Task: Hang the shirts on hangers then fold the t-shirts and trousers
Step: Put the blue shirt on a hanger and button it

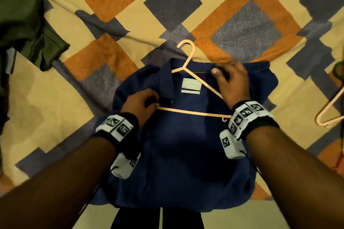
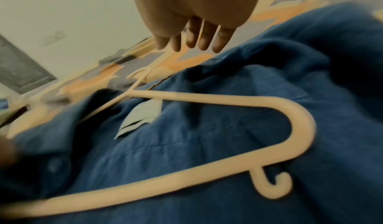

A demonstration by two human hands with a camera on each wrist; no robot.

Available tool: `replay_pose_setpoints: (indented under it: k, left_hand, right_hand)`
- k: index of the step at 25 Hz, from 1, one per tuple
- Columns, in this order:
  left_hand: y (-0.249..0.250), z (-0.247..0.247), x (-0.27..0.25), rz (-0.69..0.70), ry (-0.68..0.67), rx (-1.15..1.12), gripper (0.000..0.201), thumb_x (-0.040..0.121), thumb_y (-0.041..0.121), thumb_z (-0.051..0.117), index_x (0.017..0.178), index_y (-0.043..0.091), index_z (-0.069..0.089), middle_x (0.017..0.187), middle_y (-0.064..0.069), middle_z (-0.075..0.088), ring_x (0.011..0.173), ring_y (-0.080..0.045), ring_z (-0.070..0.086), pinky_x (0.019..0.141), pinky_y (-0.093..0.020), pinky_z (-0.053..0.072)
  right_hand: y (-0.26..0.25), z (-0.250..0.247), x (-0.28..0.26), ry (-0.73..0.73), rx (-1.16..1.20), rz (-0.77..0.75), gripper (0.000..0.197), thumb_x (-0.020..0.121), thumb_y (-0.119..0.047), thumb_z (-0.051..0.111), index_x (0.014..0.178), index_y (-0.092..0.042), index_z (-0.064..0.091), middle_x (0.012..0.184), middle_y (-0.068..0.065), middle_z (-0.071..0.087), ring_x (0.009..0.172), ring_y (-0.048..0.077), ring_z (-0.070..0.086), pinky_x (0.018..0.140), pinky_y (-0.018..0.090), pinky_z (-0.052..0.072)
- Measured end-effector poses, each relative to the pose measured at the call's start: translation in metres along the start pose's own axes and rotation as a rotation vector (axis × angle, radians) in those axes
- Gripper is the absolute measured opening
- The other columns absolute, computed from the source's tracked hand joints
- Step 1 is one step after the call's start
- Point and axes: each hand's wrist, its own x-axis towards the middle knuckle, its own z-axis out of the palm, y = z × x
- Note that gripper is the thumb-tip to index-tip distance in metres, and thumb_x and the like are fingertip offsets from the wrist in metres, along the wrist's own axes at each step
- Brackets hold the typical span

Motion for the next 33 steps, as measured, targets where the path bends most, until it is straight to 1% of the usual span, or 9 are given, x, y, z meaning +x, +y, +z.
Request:
replay_pose_setpoints:
  k: [3, 6, 10, 14, 18, 21, 26, 30, 33]
  left_hand:
    - [-0.006, 0.027, -0.005, 0.022, -0.097, 0.122, 0.029, 0.083, 0.018, 0.069, 0.112, 0.016, 0.065, 0.112, -0.005, 0.058, 0.106, -0.024, 0.057, 0.094, -0.031, 0.043]
    - [-0.002, 0.038, -0.012, -0.017, -0.08, 0.125, 0.032, 0.086, 0.042, 0.063, 0.107, 0.018, 0.068, 0.109, -0.002, 0.055, 0.098, -0.017, 0.055, 0.092, -0.031, 0.044]
    - [0.007, 0.039, -0.005, -0.094, -0.008, 0.144, 0.025, 0.089, 0.038, 0.06, 0.103, 0.019, 0.069, 0.101, -0.004, 0.066, 0.095, -0.023, 0.061, 0.084, -0.032, 0.048]
    - [0.016, 0.048, 0.005, -0.158, -0.021, -0.07, 0.007, 0.084, 0.031, 0.067, 0.088, 0.034, 0.062, 0.078, 0.004, 0.068, 0.075, -0.019, 0.066, 0.079, -0.041, 0.056]
    - [0.032, 0.052, 0.019, -0.173, 0.038, -0.103, 0.012, 0.079, 0.032, 0.073, 0.079, 0.033, 0.06, 0.073, 0.006, 0.063, 0.072, -0.014, 0.062, 0.076, -0.036, 0.055]
    - [0.036, 0.054, 0.023, -0.209, 0.039, -0.06, 0.016, 0.08, 0.034, 0.071, 0.09, 0.028, 0.061, 0.077, 0.007, 0.062, 0.077, -0.015, 0.062, 0.077, -0.033, 0.053]
    - [0.033, 0.053, 0.03, -0.263, -0.008, -0.001, 0.012, 0.083, 0.028, 0.068, 0.093, 0.022, 0.064, 0.09, -0.001, 0.067, 0.089, -0.025, 0.063, 0.078, -0.034, 0.051]
    - [0.027, 0.054, 0.022, -0.193, -0.021, -0.071, 0.01, 0.082, 0.024, 0.07, 0.08, 0.025, 0.06, 0.078, 0.004, 0.064, 0.083, -0.02, 0.063, 0.076, -0.033, 0.051]
    - [0.022, 0.054, 0.007, -0.135, -0.062, -0.111, 0.008, 0.08, 0.019, 0.072, 0.084, 0.021, 0.066, 0.076, 0.006, 0.065, 0.078, -0.019, 0.065, 0.074, -0.031, 0.053]
  right_hand:
    - [0.047, -0.049, 0.009, 0.186, -0.252, 0.172, 0.044, 0.086, -0.033, 0.053, 0.125, -0.011, 0.059, 0.128, 0.02, 0.052, 0.117, 0.04, 0.048, 0.097, 0.048, 0.039]
    - [0.077, -0.082, 0.015, 0.015, -0.234, 0.441, 0.062, 0.091, -0.035, 0.059, 0.146, -0.019, 0.035, 0.126, 0.01, 0.06, 0.119, 0.031, 0.052, 0.101, 0.048, 0.04]
    - [0.086, -0.092, 0.02, 0.101, 0.163, 0.463, 0.028, 0.083, -0.037, 0.069, 0.106, -0.02, 0.067, 0.08, 0.006, 0.065, 0.065, 0.013, 0.062, 0.073, 0.042, 0.054]
    - [0.062, -0.096, 0.004, 0.022, 0.46, 0.614, 0.011, 0.09, -0.022, 0.065, 0.084, -0.015, 0.061, 0.059, -0.005, 0.057, 0.035, 0.002, 0.041, 0.043, 0.02, 0.037]
    - [0.025, -0.113, -0.02, 0.011, 0.359, 0.231, 0.016, 0.09, -0.017, 0.065, 0.077, -0.024, 0.061, 0.071, -0.012, 0.065, 0.071, 0.004, 0.057, 0.069, 0.018, 0.048]
    - [-0.007, -0.115, -0.051, -0.112, 0.479, 0.148, 0.015, 0.088, -0.01, 0.065, 0.078, -0.02, 0.059, 0.071, -0.005, 0.06, 0.067, 0.004, 0.054, 0.064, 0.016, 0.046]
    - [-0.015, -0.035, -0.099, -0.03, 0.48, 0.426, 0.035, 0.083, -0.023, 0.073, 0.067, 0.001, 0.052, 0.064, 0.004, 0.045, 0.06, 0.008, 0.039, 0.058, 0.023, 0.038]
    - [-0.001, 0.021, -0.118, 0.23, 0.571, 0.758, 0.029, 0.086, -0.019, 0.07, 0.064, -0.014, 0.052, 0.063, -0.004, 0.048, 0.059, 0.007, 0.042, 0.064, 0.029, 0.039]
    - [0.0, 0.032, -0.125, 0.275, 0.71, 0.809, 0.023, 0.087, -0.007, 0.067, 0.069, -0.018, 0.058, 0.07, -0.003, 0.054, 0.064, 0.005, 0.049, 0.067, 0.026, 0.044]
